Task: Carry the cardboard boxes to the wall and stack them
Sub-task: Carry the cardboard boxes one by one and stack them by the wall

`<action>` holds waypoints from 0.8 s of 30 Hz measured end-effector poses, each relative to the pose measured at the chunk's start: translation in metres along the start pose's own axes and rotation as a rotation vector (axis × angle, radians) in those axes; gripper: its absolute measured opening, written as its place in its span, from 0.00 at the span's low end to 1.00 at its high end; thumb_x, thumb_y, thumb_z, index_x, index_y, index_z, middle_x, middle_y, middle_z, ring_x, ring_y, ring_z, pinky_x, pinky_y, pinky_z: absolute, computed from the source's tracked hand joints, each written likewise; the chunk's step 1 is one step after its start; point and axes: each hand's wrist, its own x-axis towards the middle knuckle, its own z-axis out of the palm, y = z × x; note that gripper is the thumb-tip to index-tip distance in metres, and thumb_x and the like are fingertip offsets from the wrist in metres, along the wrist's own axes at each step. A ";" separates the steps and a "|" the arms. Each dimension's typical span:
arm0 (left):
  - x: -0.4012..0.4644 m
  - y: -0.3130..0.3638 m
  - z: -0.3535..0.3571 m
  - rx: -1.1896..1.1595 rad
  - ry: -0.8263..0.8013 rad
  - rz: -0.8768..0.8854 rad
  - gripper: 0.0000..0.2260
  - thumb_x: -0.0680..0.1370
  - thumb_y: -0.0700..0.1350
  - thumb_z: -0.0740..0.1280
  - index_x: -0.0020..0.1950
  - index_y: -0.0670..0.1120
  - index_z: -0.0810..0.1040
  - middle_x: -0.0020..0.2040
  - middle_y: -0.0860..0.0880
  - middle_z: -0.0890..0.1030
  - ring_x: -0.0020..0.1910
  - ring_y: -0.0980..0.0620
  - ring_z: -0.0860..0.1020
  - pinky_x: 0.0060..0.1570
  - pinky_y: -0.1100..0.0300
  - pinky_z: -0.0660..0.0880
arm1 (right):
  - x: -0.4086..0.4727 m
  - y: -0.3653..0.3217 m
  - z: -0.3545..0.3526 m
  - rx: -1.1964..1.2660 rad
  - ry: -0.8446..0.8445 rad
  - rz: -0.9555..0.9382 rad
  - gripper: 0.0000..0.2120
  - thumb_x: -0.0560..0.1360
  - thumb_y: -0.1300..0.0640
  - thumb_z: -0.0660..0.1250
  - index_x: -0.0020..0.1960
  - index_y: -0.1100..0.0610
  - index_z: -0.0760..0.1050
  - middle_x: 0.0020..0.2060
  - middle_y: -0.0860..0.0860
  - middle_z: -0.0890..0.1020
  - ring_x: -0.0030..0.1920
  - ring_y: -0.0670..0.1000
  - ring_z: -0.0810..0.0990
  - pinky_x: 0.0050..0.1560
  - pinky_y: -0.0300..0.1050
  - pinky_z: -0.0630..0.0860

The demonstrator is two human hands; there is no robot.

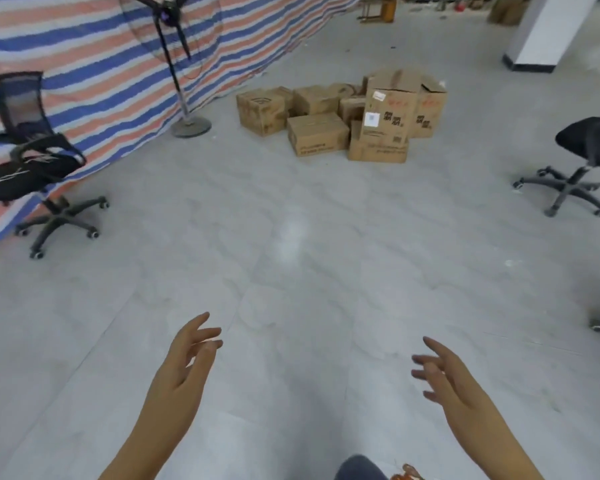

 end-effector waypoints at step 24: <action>0.415 0.088 0.248 -0.100 -0.024 -0.094 0.13 0.81 0.41 0.57 0.62 0.54 0.72 0.55 0.49 0.80 0.53 0.56 0.80 0.50 0.57 0.75 | 0.468 -0.088 -0.129 -0.050 0.008 0.037 0.13 0.79 0.50 0.59 0.59 0.34 0.68 0.49 0.35 0.80 0.54 0.41 0.80 0.64 0.53 0.72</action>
